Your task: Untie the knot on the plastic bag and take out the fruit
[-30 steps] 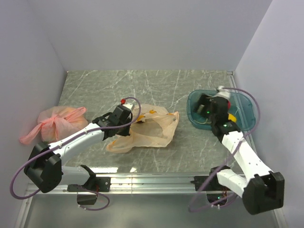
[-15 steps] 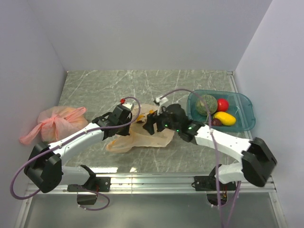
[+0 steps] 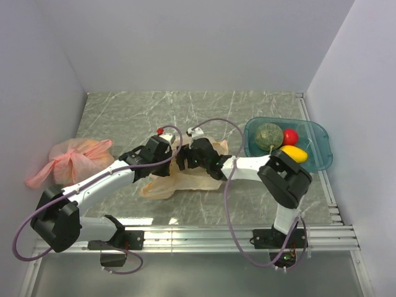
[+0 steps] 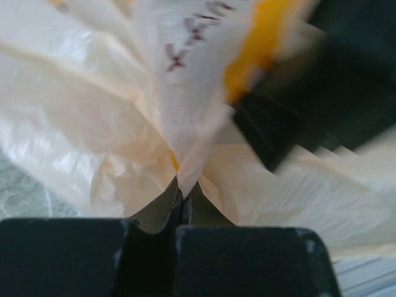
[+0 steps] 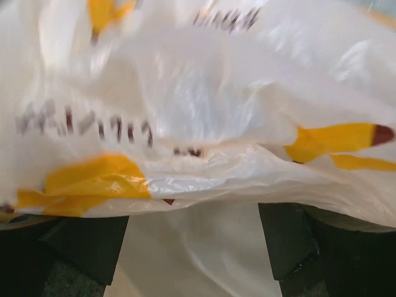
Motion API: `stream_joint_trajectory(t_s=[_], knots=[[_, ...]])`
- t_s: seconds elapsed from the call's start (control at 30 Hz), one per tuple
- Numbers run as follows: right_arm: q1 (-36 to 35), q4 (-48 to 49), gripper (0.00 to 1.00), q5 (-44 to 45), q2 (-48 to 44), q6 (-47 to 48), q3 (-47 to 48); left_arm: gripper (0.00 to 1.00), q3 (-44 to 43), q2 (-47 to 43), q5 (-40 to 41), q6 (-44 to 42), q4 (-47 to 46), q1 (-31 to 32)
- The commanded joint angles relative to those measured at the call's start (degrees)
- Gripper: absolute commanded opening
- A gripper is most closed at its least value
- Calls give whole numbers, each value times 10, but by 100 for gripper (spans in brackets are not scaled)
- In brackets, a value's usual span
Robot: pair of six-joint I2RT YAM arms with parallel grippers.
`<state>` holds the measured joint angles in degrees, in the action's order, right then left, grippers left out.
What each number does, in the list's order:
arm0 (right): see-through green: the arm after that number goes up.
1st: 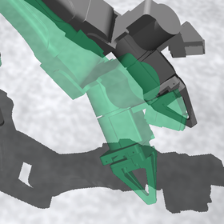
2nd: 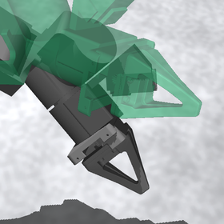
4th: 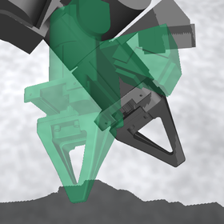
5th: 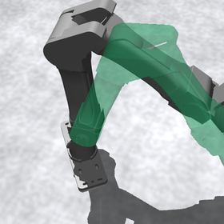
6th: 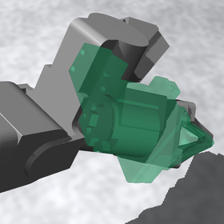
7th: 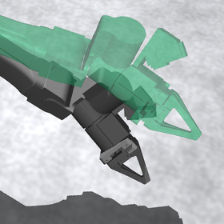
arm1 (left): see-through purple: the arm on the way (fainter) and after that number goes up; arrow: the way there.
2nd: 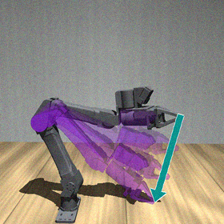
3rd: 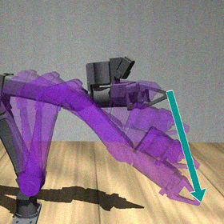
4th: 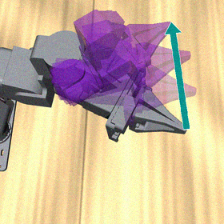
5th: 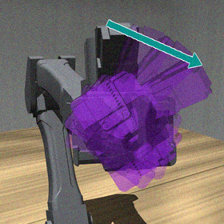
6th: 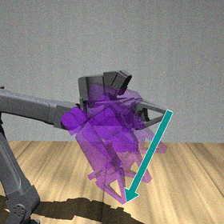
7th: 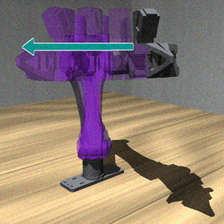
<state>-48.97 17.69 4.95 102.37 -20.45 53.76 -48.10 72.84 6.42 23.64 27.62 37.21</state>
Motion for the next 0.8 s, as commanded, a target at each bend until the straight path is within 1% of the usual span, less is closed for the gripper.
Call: stream_joint_trajectory(t_s=[0.0, 0.1, 0.17, 0.37, 0.4, 0.43, 0.53, 0.6, 0.67, 0.7, 0.77], knots=[[0, 87, 86, 73, 32, -23, 52, 0, -12, -23, -50, -3, -27, -2], [0, 96, 87, 88, 67, -25, 78, 0, -13, -24, -74, -7, -38, -2], [0, 94, 88, 82, 95, -25, 95, 1, -13, -24, -78, -10, -39, -1], [1, 107, 88, -11, 154, -9, 150, 0, -13, -16, -84, -17, -36, -1], [1, 112, 88, -41, 160, -7, 158, 0, -12, -15, -84, -16, -35, -2], [0, 116, 87, -49, 168, -6, 160, 1, -11, -13, -85, -17, -35, -2], [0, 128, 87, -118, 180, -7, 170, 1, -11, -7, -85, -17, -33, -1], [-1, 124, 86, -125, 187, -15, 179, 1, -13, -1, -88, -17, -31, -1], [-1, 129, 86, -114, 195, -22, 179, 1, -14, 2, -91, -17, -31, -2], [-1, 125, 80, -108, 198, -28, 180, 1, -13, 3, -93, -18, -31, -1], [0, 121, 73, -96, 206, -34, 182, 0, -11, 5, -89, -16, -31, -2]])
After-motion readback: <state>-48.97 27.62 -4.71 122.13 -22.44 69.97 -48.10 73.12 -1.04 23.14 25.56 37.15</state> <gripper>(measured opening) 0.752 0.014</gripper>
